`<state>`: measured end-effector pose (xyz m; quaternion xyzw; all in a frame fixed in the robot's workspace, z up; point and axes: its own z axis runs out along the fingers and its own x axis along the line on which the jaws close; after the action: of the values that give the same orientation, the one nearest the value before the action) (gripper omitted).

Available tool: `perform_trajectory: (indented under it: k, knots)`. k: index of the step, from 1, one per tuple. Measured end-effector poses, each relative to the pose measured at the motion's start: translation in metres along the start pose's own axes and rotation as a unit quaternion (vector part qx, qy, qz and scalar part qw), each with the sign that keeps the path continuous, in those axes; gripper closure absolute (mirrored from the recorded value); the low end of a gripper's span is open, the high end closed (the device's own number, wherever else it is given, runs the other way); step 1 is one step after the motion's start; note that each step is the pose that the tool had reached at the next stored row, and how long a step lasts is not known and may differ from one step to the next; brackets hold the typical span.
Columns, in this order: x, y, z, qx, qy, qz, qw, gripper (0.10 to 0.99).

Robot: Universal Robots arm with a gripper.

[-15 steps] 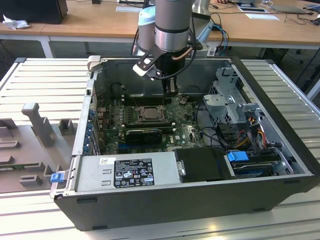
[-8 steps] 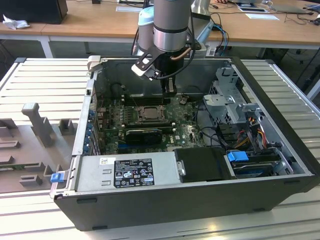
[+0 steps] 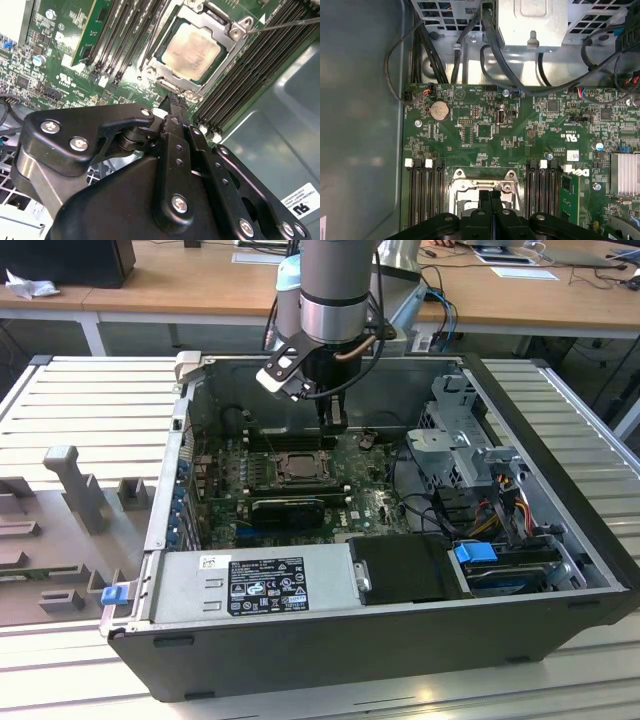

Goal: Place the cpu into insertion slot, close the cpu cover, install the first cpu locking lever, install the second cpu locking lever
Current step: 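Close the cpu cover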

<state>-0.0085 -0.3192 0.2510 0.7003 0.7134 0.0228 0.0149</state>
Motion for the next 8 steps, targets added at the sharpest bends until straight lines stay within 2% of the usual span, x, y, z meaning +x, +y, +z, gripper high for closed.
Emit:
perform_trajectory:
  k: [4, 5, 6, 8]
  knots:
    - [0.0000, -0.0047, 0.0062, -0.0006, -0.0001, 0.000, 1.0000, 0.980]
    - [0.0000, -0.0057, 0.0098, -0.0005, 0.0001, -0.003, 1.0000, 0.980]
    - [0.0001, -0.0105, 0.0128, -0.0005, 0.0004, -0.007, 1.0000, 0.980]
    - [0.0004, -0.0244, 0.0133, -0.0005, 0.0004, -0.007, 1.0000, 0.980]
